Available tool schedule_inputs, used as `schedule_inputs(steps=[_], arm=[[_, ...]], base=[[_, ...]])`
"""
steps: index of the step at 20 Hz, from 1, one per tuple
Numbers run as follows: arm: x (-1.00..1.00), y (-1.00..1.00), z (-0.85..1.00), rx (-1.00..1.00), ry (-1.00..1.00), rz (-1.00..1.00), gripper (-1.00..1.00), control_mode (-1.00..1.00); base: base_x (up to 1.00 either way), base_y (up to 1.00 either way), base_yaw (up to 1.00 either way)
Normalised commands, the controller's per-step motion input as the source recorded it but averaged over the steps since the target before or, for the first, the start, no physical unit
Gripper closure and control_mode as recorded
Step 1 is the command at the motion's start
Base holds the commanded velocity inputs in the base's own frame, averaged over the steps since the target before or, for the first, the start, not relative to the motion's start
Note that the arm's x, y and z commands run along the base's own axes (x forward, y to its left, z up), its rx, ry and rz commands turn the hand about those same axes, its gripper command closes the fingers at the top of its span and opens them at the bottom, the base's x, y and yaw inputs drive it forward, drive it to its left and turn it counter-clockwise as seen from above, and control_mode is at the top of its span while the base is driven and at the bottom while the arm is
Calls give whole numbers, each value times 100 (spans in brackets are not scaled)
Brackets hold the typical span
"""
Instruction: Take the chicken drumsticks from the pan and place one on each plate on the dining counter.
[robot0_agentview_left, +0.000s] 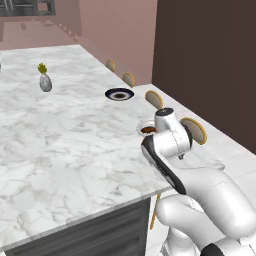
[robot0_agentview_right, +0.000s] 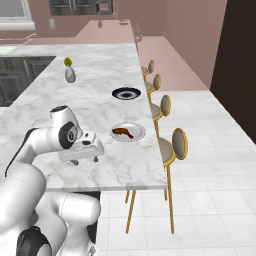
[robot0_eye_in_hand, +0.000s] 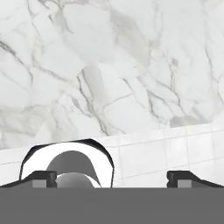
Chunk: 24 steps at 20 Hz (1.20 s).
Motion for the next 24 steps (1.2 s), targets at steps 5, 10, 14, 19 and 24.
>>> schedule_inputs(steps=[5,10,14,19,24], arm=[[-31,0,2,0,2,0,-100,-100],[-10,0,-1,1,0,0,-100,-100],[0,0,0,0,0,0,-100,100],[0,0,0,0,0,0,-100,100],[0,0,0,0,0,0,-100,100]], base=[[0,0,0],[0,0,0],[-91,0,5],[-90,26,32],[-51,90,63]])
